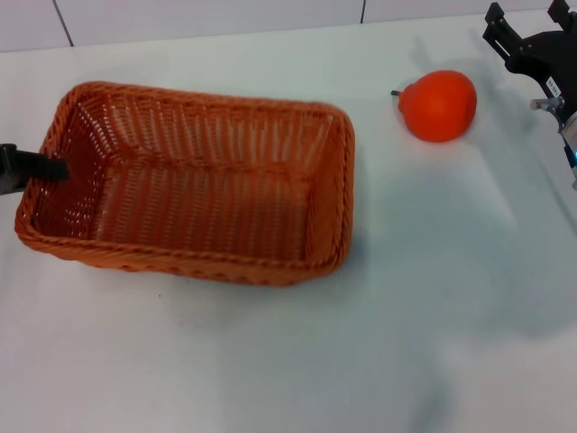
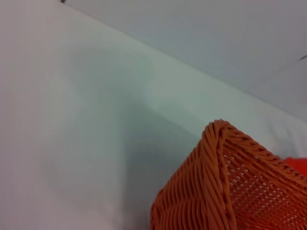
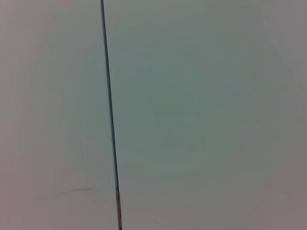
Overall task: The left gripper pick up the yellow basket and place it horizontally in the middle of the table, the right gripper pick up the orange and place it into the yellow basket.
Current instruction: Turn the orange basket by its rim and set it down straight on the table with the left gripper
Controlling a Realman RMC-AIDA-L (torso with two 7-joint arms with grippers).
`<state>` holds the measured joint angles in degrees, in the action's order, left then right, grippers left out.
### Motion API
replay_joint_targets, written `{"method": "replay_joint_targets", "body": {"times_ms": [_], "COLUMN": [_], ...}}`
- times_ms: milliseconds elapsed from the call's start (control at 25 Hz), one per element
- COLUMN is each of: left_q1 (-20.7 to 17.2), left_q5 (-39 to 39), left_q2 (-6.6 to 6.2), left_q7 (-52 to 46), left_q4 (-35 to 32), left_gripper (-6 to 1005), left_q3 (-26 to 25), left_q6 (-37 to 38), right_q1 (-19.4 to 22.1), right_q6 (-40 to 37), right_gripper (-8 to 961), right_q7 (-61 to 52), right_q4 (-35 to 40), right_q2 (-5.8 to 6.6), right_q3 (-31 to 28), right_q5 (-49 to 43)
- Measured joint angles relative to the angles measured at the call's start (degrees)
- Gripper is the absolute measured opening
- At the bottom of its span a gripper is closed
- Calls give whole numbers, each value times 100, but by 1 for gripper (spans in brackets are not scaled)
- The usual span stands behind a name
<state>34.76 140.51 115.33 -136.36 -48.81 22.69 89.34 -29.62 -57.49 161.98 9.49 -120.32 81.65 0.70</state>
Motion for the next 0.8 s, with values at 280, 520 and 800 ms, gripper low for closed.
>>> {"method": "replay_joint_targets", "body": {"times_ms": [280,520,800], "left_q1": [-149,-173,-229], "left_q5": [-288,-294,-302], "left_q2": [39,114,240], "left_q7": [-34,-60,-74], "left_q4": [11,-24,-41], "left_gripper": [223,230,237], "left_q3": [-104,-145,-331], "left_q6": [-32,-95,-275], "right_q1": [0,0,0], "right_q6": [6,62,65], "right_gripper": [900,899,896], "right_q7": [0,0,0], "right_q4": [0,-7,-9], "right_q2": [6,9,9], "right_q3": [0,0,-2], "right_q5": [0,0,6]}}
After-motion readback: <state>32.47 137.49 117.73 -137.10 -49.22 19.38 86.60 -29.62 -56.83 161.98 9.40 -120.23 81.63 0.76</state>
